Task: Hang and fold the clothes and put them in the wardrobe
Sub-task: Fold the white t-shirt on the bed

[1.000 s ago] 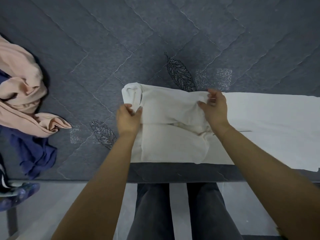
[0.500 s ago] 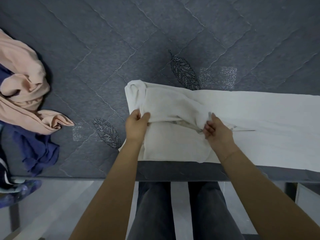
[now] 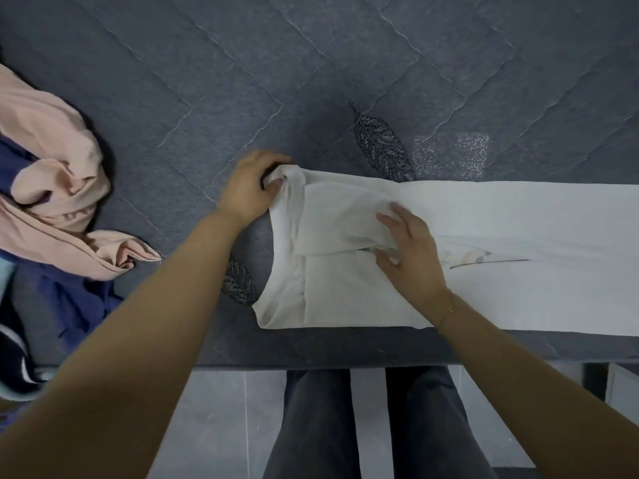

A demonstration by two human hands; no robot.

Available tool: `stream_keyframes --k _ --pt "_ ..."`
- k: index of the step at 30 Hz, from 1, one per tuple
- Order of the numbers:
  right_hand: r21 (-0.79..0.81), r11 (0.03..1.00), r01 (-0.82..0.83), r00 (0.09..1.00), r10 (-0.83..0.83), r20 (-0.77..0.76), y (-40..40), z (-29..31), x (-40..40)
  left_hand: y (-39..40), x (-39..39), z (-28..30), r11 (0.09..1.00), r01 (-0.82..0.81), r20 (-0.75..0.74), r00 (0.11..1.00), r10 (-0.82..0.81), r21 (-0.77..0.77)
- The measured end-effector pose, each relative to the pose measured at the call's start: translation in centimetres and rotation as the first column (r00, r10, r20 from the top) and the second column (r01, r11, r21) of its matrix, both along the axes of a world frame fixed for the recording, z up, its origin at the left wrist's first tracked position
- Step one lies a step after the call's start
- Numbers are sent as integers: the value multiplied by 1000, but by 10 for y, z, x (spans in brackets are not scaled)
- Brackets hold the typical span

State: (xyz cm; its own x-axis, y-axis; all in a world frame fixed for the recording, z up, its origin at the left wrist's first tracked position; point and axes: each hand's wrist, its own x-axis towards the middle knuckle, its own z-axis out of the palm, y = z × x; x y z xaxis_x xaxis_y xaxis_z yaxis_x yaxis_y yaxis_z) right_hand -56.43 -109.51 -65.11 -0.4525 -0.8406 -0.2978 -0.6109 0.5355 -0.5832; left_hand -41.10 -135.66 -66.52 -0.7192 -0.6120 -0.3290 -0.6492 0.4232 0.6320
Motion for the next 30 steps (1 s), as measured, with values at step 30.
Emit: stream_keyframes --k 30 --pt "382 463 800 307 -863 402 -12 11 43 101 27 13 677 -602 369 797 478 423"
